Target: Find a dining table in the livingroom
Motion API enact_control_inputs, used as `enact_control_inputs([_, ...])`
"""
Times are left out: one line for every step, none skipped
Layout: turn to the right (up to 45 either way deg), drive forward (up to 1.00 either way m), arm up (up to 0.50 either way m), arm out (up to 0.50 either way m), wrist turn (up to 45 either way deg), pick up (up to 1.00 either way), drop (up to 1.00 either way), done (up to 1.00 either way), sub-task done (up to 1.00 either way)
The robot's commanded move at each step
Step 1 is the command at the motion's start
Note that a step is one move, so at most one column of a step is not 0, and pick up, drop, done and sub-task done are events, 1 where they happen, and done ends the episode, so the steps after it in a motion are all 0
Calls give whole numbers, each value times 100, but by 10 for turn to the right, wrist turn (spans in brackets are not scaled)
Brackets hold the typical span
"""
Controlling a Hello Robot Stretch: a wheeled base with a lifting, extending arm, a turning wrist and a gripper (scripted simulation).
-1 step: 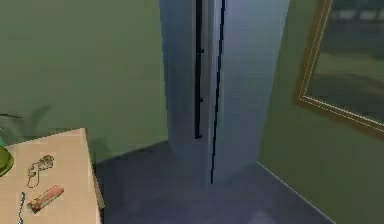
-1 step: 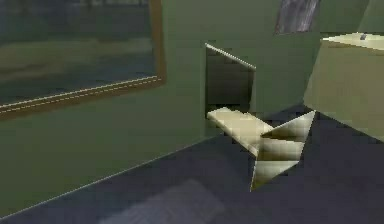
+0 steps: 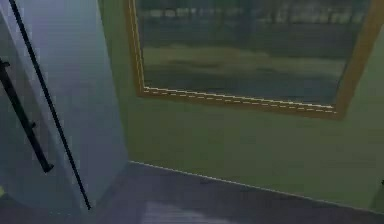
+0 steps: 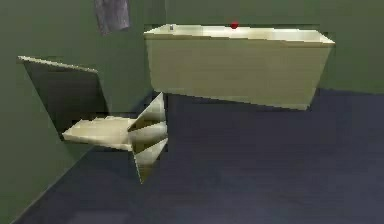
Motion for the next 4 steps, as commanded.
enact_control_inputs([450, 0, 0, 0, 0, 0, 0, 0, 0])
enact_control_inputs([180, 0, 0, 0, 0, 0, 0, 0, 0])
enact_control_inputs([0, 15, 0, 0, 0, 0, 0, 0, 0])
enact_control_inputs([450, 0, 0, 0, 0, 0, 0, 0, 0])
